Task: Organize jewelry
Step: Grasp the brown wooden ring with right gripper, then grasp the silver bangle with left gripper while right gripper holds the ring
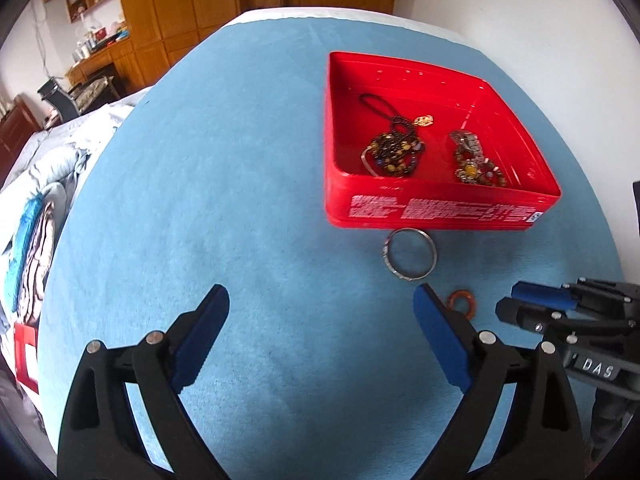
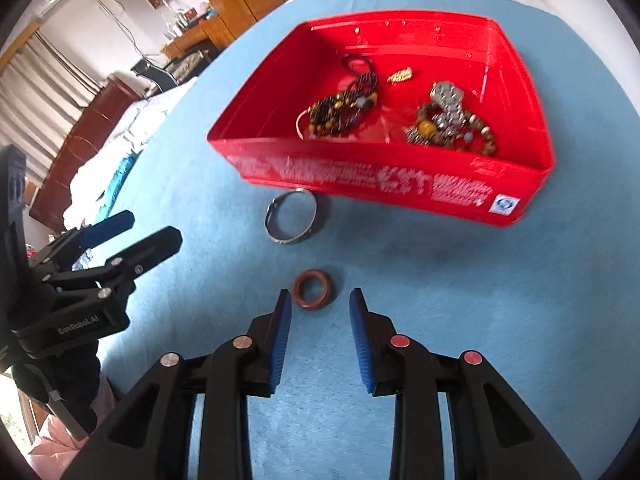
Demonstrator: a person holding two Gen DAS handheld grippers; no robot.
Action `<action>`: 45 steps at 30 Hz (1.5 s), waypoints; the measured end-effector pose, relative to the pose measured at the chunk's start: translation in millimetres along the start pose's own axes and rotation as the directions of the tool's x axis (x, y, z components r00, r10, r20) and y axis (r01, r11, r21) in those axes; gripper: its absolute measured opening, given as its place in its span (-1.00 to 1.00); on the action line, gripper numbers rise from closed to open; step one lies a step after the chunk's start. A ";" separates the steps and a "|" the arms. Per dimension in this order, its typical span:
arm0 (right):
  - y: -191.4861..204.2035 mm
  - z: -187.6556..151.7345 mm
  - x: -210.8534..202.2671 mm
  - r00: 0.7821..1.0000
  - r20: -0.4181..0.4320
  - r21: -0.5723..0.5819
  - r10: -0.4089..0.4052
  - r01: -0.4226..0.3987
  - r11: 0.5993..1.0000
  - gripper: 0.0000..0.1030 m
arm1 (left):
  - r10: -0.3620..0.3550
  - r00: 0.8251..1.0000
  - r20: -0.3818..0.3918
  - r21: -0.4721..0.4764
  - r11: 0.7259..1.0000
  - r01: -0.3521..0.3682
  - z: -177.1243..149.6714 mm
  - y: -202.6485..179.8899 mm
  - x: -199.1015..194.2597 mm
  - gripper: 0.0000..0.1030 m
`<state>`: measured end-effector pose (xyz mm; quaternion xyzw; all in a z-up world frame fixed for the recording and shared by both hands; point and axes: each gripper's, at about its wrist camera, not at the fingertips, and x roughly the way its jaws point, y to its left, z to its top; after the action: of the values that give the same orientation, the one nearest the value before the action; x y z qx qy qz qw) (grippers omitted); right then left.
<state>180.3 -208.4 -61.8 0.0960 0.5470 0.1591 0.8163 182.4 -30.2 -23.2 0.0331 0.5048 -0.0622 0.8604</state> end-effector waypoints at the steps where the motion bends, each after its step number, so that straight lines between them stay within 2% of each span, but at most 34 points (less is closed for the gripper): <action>1: 1.3 0.2 2.1 1.000 -0.002 -0.002 -0.004 0.004 1.000 -0.41 | -0.003 1.000 -0.002 -0.005 1.000 0.003 -1.5 2.2 0.1 0.79; 7: 12.5 0.8 18.1 0.999 -0.030 -0.005 -0.017 0.016 1.000 -0.39 | 0.004 1.000 -0.009 -0.019 1.000 -0.004 -8.5 11.9 2.3 0.79; 12: 17.5 6.2 27.3 0.997 -0.040 -0.012 -0.071 0.071 0.997 -0.25 | 0.000 1.000 -0.025 -0.032 0.999 -0.001 -8.7 16.9 9.0 0.79; 17: 16.3 9.1 34.4 0.994 -0.054 -0.010 -0.098 0.098 0.995 -0.24 | -0.006 1.000 -0.029 -0.033 0.999 0.005 -8.4 17.7 10.4 0.79; 26: 18.0 9.9 41.5 0.991 -0.065 -0.011 -0.118 0.117 0.993 -0.24 | 0.043 0.999 -0.020 -0.019 0.999 -0.044 -9.7 17.3 13.7 0.79; 31: 21.8 9.7 46.5 0.988 -0.060 -0.023 -0.139 0.138 0.990 -0.21 | 0.044 0.998 -0.038 -0.012 0.999 -0.044 -10.6 16.3 19.1 0.79; 35: 28.3 4.9 47.7 0.984 -0.042 -0.044 -0.174 0.172 0.984 -0.29 | 0.038 0.998 -0.046 -0.013 0.999 -0.038 -11.3 17.4 20.4 0.79; 36: 28.4 4.1 47.4 0.984 -0.040 -0.044 -0.175 0.173 0.984 -0.41 | 0.037 0.998 -0.048 -0.013 0.999 -0.038 -11.2 17.6 20.8 0.79; 41: 19.5 2.4 39.3 0.990 -0.038 -0.009 -0.135 0.135 0.991 -0.42 | 0.036 0.998 -0.058 -0.023 0.999 -0.038 -10.4 18.0 24.8 0.79; 45: 10.5 0.8 21.5 0.993 0.000 0.004 -0.117 0.117 0.993 -0.42 | 0.022 0.997 -0.070 -0.021 0.999 -0.024 -10.2 14.6 27.5 0.79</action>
<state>187.0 -190.7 -76.5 0.0657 0.5520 0.1100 0.8240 188.9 -16.5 -52.3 0.0315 0.5346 -0.0455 0.8433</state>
